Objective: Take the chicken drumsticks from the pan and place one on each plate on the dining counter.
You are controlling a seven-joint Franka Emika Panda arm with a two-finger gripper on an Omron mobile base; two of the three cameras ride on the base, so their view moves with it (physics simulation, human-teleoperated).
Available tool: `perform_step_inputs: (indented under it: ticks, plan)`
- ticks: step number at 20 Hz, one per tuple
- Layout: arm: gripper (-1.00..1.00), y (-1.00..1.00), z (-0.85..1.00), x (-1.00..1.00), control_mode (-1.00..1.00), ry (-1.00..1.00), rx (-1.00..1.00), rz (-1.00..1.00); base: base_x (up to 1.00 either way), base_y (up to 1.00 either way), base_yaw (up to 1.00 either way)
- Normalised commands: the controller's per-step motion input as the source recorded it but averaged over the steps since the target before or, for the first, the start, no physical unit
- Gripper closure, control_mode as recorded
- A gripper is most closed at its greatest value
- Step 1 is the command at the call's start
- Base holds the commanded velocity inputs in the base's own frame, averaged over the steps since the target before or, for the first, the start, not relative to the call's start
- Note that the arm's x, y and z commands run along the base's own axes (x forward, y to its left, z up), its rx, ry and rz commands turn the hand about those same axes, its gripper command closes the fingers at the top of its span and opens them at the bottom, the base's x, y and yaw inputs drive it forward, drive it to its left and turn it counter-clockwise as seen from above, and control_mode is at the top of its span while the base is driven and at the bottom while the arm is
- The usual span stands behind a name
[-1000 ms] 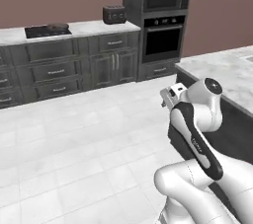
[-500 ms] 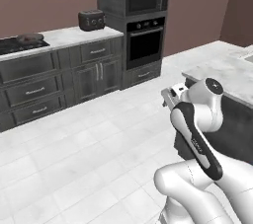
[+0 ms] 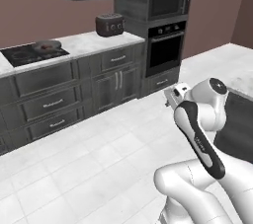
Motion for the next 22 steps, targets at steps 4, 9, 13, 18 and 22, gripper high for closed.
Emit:
perform_step_inputs:
  ticks: [4,9,13,18,22]
  plan:
    - [-1.00,0.00,0.00,0.00,1.00,0.00,0.00,0.00,1.00,0.97,0.00]
    - [-1.00,0.00,0.00,0.00,1.00,0.00,0.00,0.00,1.00,0.64,0.00]
    - [-1.00,0.00,0.00,0.00,1.00,0.00,0.00,0.00,1.00,0.46,0.05]
    - [-1.00,0.00,0.00,0.00,1.00,0.00,0.00,0.00,1.00,0.31,0.12]
    - [-1.00,0.00,0.00,0.00,1.00,0.00,0.00,0.00,1.00,0.08,0.18]
